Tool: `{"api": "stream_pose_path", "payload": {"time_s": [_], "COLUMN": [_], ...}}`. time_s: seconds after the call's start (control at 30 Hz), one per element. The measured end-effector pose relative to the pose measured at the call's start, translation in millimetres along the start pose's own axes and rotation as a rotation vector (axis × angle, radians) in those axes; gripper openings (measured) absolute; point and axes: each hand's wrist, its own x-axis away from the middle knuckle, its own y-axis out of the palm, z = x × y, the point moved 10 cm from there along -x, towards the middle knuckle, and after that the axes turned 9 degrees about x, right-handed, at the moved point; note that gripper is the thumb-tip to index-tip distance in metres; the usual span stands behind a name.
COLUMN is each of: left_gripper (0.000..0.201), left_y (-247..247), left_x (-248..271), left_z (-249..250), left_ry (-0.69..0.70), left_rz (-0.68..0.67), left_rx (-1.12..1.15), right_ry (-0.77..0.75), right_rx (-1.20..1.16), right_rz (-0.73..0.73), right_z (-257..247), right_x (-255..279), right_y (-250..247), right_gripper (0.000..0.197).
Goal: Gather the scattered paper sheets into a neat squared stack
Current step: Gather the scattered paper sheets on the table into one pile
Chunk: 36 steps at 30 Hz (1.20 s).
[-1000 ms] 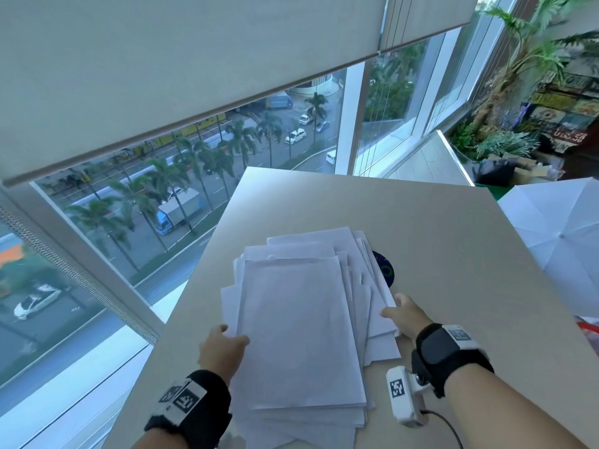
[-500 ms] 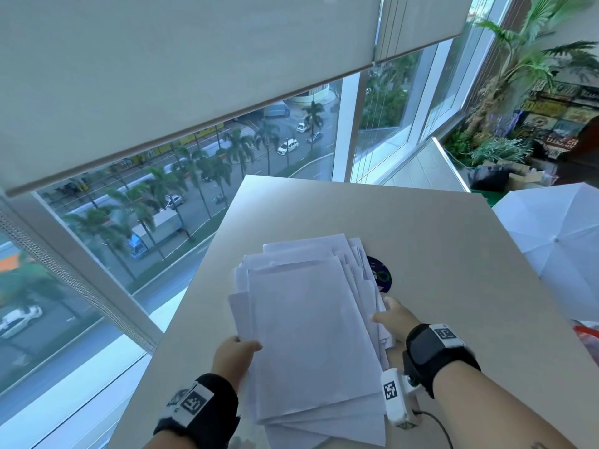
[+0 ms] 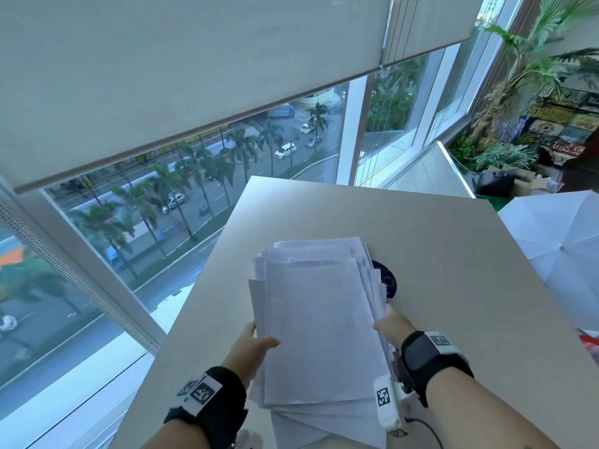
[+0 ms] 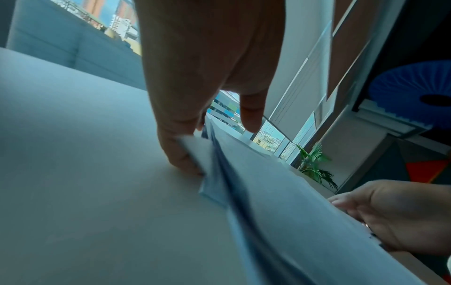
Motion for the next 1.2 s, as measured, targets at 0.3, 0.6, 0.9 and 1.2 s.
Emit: {"api": "stream_pose_path", "payload": {"time_s": [0.3,0.6,0.9,1.2], "left_gripper": [0.062,0.063,0.049,0.044], "left_y": [-4,5,-2,-4], "left_x": [-13,-25,-13,-22], "left_z": [-12,-1,7,16], "left_ry": [-0.058,0.054,-0.096,-0.041], "left_rz": [0.104,0.134,0.156,0.184], "left_rx": [0.012,-0.261,-0.214,-0.155], "right_ry": [0.002,0.03,-0.021,0.06], "right_rx": [-0.084,-0.116,-0.063,-0.133], "right_rz": [-0.083,0.0,0.042,-0.131], "right_z": [5,1,-14,-7], "right_x": [3,3,1,-7], "right_y": [14,15,12,25], "right_gripper": [0.082,0.056,0.07,0.049]}}
